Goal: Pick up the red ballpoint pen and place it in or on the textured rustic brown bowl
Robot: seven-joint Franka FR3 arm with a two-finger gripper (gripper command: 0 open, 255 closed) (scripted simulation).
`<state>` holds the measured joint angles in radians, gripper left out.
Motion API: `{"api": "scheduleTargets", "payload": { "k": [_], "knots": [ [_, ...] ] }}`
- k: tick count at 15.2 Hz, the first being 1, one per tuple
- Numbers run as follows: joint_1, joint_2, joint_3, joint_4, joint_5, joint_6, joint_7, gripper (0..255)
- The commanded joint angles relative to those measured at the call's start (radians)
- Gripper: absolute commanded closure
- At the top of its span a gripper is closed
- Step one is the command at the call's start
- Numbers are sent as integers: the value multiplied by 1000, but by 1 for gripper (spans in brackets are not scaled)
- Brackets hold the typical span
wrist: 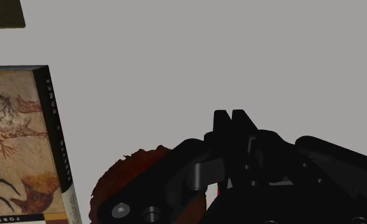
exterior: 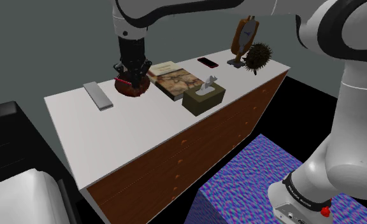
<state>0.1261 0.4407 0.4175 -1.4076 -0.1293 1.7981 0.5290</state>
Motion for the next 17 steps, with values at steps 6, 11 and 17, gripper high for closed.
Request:
{"api": "scheduleTargets", "payload": {
  "k": [6, 11, 17],
  "knots": [
    [-19, 204, -49, 331, -44, -131, -113, 255],
    [-18, 310, -68, 475, -62, -169, -155, 255],
    [-34, 297, -67, 370, -61, -78, -151, 255]
  ]
}}
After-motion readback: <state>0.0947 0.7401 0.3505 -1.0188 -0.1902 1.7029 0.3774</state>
